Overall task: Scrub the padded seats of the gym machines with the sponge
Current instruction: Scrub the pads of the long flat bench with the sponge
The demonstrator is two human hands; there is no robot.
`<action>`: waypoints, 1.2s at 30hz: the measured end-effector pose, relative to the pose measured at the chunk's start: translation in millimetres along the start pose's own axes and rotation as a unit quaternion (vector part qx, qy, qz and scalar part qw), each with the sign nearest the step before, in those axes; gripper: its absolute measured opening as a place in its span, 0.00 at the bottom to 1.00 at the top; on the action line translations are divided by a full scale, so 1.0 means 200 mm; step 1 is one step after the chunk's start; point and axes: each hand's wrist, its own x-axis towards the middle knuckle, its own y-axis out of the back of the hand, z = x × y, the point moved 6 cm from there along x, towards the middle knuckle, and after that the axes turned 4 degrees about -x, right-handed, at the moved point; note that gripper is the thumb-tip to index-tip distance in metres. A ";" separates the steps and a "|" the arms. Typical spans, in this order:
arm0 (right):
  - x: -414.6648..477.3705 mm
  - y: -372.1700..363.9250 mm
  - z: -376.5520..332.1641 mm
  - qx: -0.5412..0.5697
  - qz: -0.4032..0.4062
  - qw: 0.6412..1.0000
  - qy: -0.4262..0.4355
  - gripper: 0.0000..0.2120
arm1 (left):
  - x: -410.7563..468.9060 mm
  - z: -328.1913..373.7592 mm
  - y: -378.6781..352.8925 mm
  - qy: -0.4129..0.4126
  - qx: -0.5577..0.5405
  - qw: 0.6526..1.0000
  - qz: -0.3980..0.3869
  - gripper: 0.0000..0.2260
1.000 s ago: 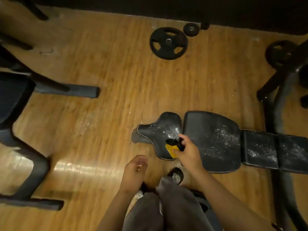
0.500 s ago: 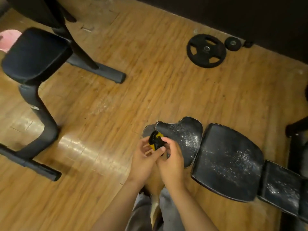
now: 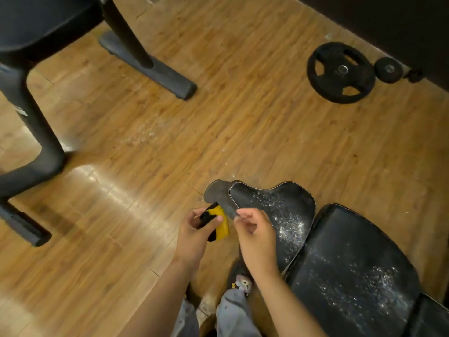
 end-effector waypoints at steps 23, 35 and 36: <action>1.00 -0.39 0.61 -0.336 0.148 0.928 0.055 0.15 | 1.16 -0.32 -0.24 -0.111 0.162 0.970 -0.143 0.10; 1.00 -0.41 0.60 -0.371 0.161 0.912 0.076 0.22 | 1.11 -0.38 -0.23 -0.110 0.075 0.984 -0.122 0.06; 1.00 -0.41 0.60 -0.372 0.162 0.911 0.076 0.24 | 1.16 -0.42 -0.22 -0.094 0.083 0.987 -0.100 0.06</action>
